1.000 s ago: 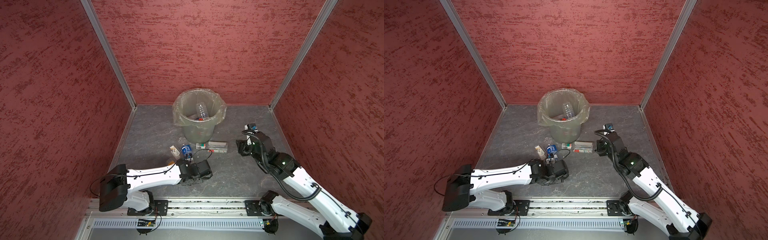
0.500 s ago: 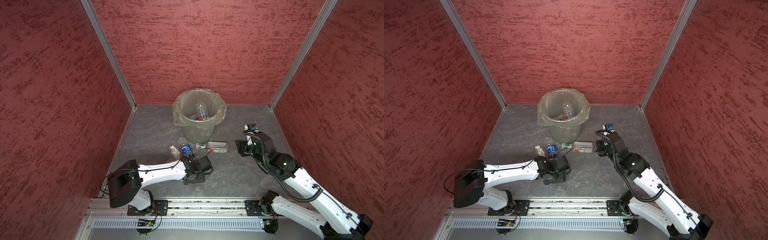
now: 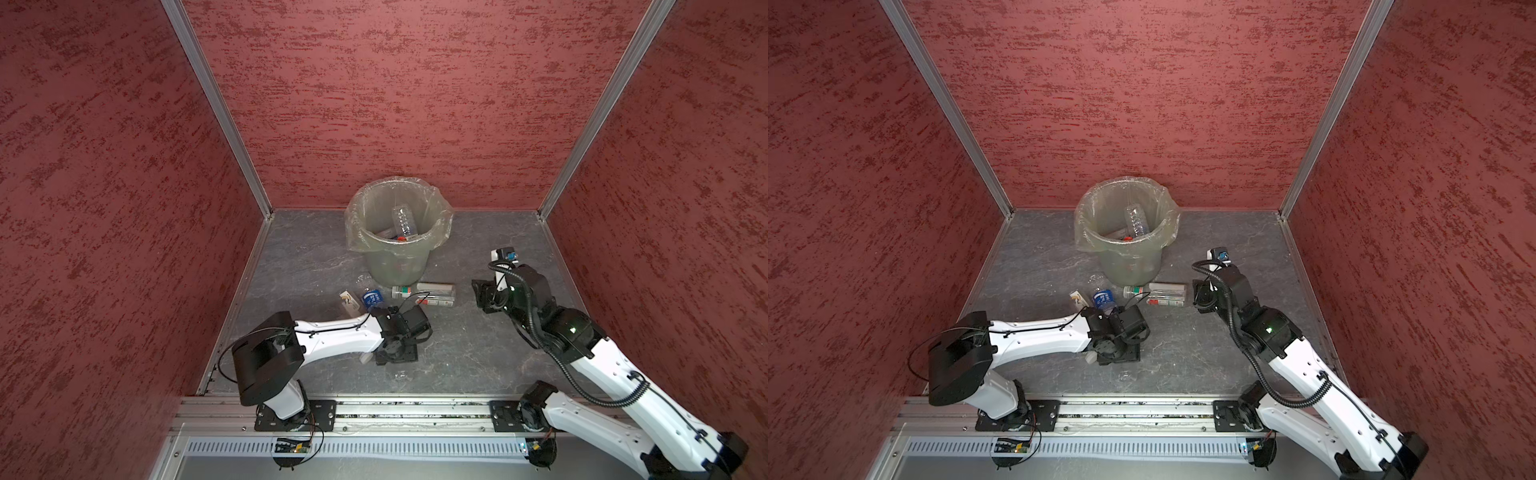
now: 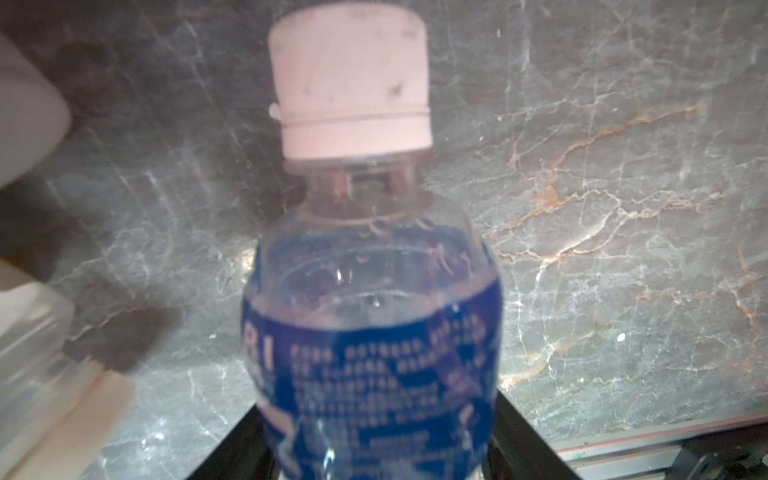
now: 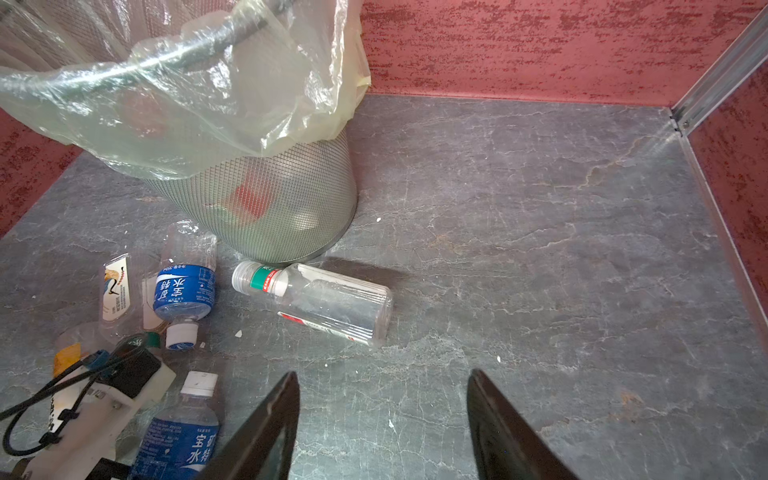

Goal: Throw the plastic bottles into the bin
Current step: 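Lower the left gripper onto the blue-labeled Pocari Sweat bottle, then close the left gripper around the blue-labeled bottle's body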

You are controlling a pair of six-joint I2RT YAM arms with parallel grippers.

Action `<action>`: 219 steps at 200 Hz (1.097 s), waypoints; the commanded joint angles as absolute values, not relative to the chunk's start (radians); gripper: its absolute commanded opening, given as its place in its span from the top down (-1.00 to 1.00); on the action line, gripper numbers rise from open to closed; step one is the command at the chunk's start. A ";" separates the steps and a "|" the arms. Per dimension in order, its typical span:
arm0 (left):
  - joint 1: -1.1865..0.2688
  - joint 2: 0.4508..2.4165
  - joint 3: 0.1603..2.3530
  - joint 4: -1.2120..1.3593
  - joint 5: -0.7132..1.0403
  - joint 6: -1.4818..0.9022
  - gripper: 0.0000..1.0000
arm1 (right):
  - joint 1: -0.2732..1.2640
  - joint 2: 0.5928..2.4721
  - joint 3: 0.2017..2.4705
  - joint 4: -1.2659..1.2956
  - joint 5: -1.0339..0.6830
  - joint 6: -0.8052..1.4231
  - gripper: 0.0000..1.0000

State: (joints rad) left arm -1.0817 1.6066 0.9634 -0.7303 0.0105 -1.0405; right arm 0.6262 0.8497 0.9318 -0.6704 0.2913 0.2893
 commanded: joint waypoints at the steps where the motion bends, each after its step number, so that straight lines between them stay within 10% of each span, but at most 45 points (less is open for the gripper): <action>1: -1.079 1.632 0.983 -0.712 0.036 -1.013 -0.39 | 0.622 0.830 0.920 -0.648 0.284 0.304 -0.29; 109: -1.057 1.739 1.054 -0.772 0.033 -0.933 -0.41 | 0.621 0.827 0.920 -0.646 0.271 0.304 -0.31; 219: -1.082 1.715 1.054 -0.786 -0.019 -0.903 0.01 | 0.620 0.824 0.919 -0.646 0.256 0.304 -0.22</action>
State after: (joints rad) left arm -1.0710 1.7325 1.0512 -0.7570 0.0315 -0.9241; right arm 0.6262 0.8368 0.9318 -0.6697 0.2714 0.2890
